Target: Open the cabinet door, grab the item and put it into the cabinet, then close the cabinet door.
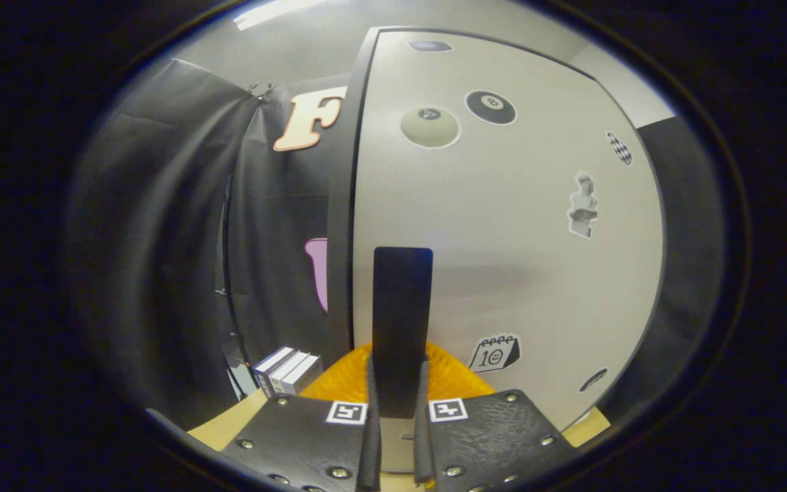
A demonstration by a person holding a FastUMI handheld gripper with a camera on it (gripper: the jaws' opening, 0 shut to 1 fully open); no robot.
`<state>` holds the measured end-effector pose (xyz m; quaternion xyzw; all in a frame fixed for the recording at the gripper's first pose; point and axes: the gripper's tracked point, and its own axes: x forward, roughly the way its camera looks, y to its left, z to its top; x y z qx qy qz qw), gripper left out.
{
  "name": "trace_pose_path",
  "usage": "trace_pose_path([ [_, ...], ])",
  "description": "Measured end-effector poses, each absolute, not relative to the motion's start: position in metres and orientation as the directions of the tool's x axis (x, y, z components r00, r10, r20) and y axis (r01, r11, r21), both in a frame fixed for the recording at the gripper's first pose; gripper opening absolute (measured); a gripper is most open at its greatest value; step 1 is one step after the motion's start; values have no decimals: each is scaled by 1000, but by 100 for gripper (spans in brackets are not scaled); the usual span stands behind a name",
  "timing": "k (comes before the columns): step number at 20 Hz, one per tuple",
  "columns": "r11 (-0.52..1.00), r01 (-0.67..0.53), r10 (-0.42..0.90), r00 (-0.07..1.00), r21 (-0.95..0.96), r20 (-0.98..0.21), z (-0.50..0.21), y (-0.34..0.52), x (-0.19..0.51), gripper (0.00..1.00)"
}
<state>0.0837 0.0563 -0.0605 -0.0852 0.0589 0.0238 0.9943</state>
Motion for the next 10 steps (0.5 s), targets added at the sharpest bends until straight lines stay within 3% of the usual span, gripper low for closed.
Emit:
trace_pose_path([
  [10, 983, 10, -33, 992, -181, -124, -59, 51, 63, 19],
])
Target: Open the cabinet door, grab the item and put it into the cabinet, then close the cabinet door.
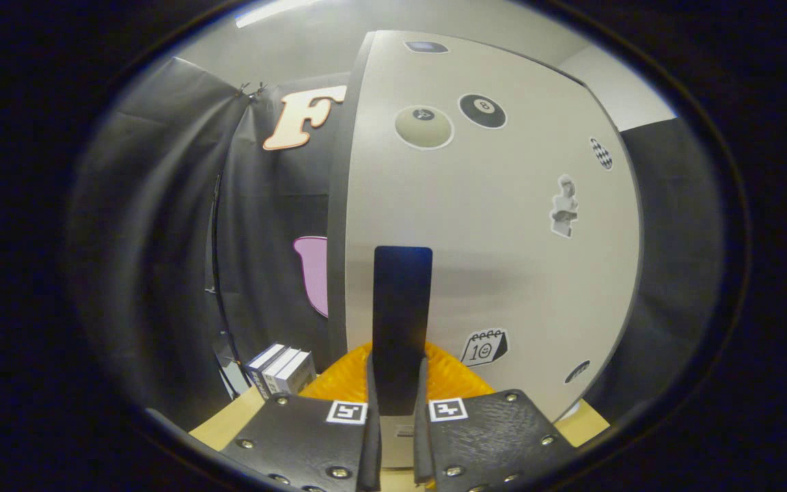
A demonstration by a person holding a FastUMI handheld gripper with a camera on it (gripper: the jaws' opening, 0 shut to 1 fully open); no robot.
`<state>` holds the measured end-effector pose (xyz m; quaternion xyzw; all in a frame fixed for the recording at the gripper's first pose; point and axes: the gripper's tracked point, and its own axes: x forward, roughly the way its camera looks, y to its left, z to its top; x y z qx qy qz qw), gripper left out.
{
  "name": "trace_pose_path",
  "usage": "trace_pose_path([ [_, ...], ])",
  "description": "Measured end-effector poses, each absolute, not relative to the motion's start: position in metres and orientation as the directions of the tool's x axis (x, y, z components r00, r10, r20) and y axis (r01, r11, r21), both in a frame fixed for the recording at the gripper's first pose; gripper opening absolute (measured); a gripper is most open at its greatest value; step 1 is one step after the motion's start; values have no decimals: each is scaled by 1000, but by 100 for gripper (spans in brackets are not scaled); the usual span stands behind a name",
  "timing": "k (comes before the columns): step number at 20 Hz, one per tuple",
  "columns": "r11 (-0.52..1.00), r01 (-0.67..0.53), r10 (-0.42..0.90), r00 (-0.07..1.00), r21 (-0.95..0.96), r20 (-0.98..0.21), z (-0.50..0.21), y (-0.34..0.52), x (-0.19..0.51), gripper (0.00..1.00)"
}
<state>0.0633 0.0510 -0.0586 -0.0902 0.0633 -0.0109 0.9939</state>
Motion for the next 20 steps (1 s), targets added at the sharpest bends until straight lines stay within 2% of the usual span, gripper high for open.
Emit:
trace_pose_path([
  [8, 980, 57, -79, 991, -188, -109, -53, 38, 23, 19],
  [20, 966, 204, -219, 972, -159, -81, -34, -4, -62, 18],
])
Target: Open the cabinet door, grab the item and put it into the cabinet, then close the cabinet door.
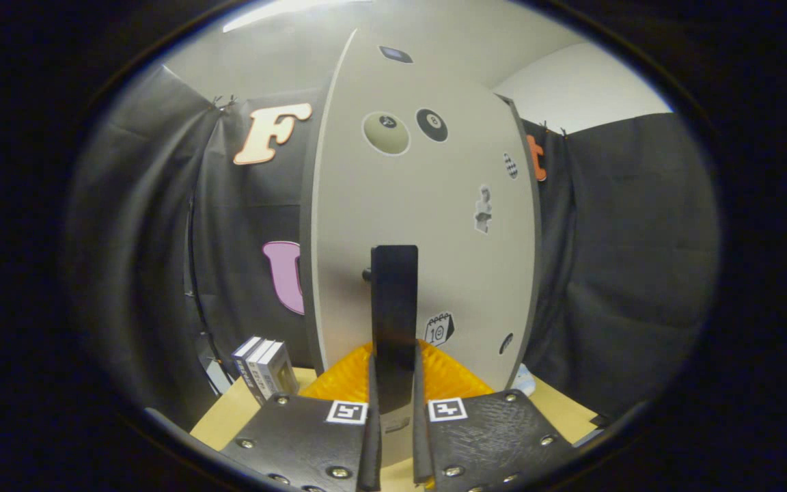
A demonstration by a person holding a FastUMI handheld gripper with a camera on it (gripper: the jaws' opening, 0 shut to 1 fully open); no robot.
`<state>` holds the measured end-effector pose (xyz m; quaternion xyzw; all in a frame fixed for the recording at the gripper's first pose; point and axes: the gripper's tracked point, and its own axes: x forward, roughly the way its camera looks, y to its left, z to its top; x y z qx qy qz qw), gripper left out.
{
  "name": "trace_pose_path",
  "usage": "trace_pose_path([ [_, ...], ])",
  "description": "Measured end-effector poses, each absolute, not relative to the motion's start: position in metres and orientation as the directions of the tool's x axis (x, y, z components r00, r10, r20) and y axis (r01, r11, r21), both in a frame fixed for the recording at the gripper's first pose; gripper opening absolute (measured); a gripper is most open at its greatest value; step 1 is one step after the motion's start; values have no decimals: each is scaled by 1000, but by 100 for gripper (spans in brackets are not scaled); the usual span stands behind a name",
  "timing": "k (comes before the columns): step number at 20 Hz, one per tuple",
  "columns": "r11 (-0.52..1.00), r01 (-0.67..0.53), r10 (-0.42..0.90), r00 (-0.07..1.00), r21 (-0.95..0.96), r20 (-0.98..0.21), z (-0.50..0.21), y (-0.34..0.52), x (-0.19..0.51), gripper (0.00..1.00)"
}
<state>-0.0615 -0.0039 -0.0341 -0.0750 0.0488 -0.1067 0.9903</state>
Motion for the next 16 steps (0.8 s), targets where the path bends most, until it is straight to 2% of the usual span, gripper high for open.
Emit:
trace_pose_path([
  [7, 941, 294, -307, 950, -167, -56, -25, -45, -120, 18],
  [8, 941, 300, -312, 948, -156, -60, -8, -29, -181, 13],
  [9, 941, 308, -320, 945, -142, -64, -15, -50, -128, 8],
  [16, 905, 389, -402, 914, -171, -48, -9, -91, -158, 8],
])
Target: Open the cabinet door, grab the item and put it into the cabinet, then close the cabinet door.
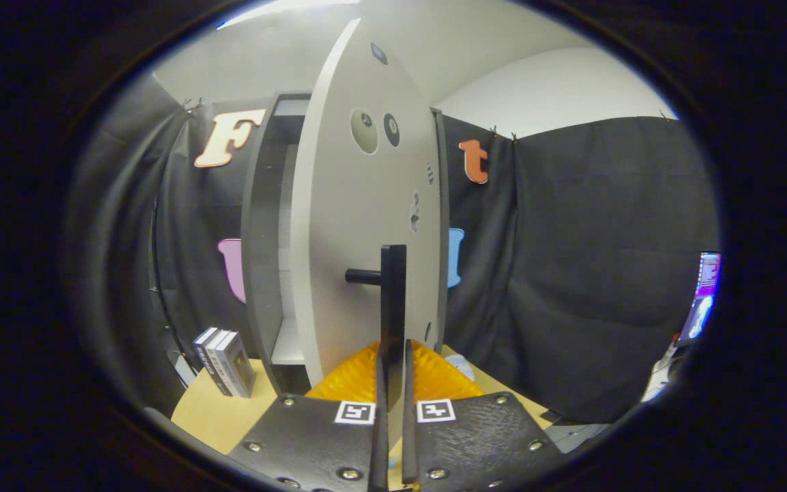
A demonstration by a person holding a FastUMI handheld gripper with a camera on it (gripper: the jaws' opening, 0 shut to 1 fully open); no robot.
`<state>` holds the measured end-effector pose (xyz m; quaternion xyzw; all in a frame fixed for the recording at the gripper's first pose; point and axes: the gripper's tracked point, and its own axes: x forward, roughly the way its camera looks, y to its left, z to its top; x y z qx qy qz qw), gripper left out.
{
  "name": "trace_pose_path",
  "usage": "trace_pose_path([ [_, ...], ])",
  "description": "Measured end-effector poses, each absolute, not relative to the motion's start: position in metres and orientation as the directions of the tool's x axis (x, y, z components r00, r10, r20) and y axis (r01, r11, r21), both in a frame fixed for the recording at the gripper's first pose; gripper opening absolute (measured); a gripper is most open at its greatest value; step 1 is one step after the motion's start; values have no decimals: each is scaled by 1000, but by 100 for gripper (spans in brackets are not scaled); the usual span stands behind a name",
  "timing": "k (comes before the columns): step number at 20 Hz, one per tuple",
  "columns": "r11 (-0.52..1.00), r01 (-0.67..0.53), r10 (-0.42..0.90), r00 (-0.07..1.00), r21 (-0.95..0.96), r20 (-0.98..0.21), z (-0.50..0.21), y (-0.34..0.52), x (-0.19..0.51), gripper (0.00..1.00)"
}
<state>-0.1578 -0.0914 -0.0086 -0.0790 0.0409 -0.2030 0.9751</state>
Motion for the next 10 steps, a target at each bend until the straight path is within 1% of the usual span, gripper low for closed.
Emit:
trace_pose_path([
  [2, 895, 418, -429, 902, -156, -48, -4, -107, -169, 8],
  [7, 859, 476, -491, 870, -186, -41, 4, -144, -190, 8],
  [10, 866, 475, -487, 872, -158, -51, 7, -159, -196, 8],
])
